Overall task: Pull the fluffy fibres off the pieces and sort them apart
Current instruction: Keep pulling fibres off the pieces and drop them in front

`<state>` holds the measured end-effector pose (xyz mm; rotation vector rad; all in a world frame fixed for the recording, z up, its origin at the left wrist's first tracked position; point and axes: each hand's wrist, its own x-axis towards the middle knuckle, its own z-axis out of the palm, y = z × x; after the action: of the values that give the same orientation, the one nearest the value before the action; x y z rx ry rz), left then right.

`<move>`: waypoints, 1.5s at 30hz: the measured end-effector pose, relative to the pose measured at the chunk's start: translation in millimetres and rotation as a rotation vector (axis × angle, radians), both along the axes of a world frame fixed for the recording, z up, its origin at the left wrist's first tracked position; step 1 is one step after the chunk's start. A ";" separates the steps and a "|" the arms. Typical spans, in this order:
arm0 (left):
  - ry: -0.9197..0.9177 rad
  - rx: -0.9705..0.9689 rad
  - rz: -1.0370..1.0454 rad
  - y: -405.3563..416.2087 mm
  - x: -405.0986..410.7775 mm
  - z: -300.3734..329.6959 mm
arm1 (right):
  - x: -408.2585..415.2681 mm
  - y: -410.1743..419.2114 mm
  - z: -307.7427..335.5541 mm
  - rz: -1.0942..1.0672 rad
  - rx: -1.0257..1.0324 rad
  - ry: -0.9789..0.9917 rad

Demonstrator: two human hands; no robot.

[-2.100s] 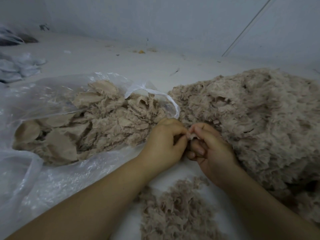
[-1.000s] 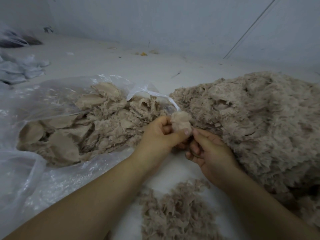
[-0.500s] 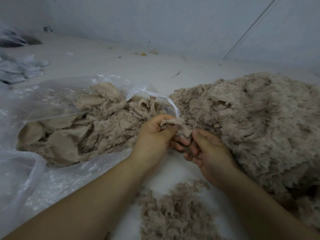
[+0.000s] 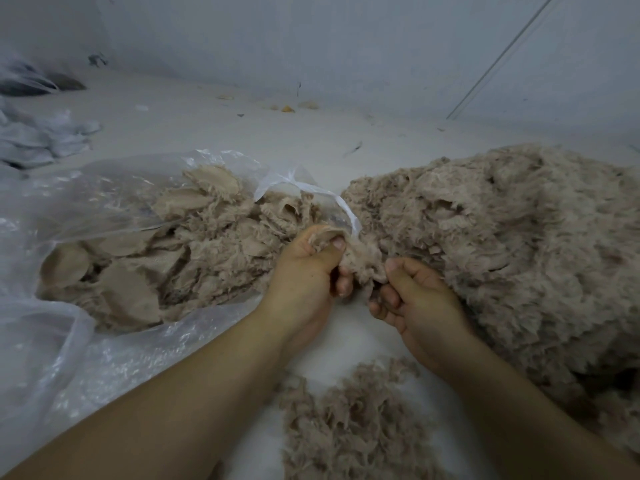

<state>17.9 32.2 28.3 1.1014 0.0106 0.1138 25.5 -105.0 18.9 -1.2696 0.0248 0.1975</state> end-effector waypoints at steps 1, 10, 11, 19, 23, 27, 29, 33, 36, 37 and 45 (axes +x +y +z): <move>0.004 -0.019 0.012 0.8 0.3 1.3 | 0.1 0.6 0.7 -0.015 0.013 0.016; -0.018 0.012 -0.070 -0.2 -6.4 5.9 | -1.9 -2.0 1.1 0.045 -0.029 -0.064; -0.021 0.023 -0.091 -2.5 -7.6 4.9 | -2.3 -2.6 1.3 0.080 -0.044 -0.085; -0.029 -0.066 -0.108 -0.7 -3.8 2.6 | -1.6 -5.0 -0.5 0.154 -0.080 -0.082; -0.033 -0.128 -0.138 1.5 -3.0 2.8 | -0.8 -5.0 -0.3 0.123 -0.095 -0.063; -0.054 -0.150 -0.053 7.8 1.3 4.1 | -0.3 -3.0 -0.3 0.069 -0.113 -0.039; -0.056 -0.147 -0.009 13.5 3.6 6.4 | 0.0 -2.2 -0.2 0.050 -0.122 -0.028; 0.008 0.045 -0.020 19.0 4.1 6.7 | -1.5 -3.7 0.5 0.071 -0.122 -0.046; 0.057 0.223 -0.081 13.8 0.7 5.8 | -1.7 -5.8 0.0 0.103 -0.103 -0.078; 0.058 0.254 -0.088 12.8 0.2 5.5 | -2.7 -6.0 1.0 0.122 -0.079 -0.095; 0.063 0.424 -0.158 8.8 -3.6 3.7 | -3.2 -5.5 -1.8 0.184 -0.095 -0.182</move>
<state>14.3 41.0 32.0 1.5241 -0.0464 -0.0648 22.3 -110.5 17.1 -1.3811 -0.2428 0.2407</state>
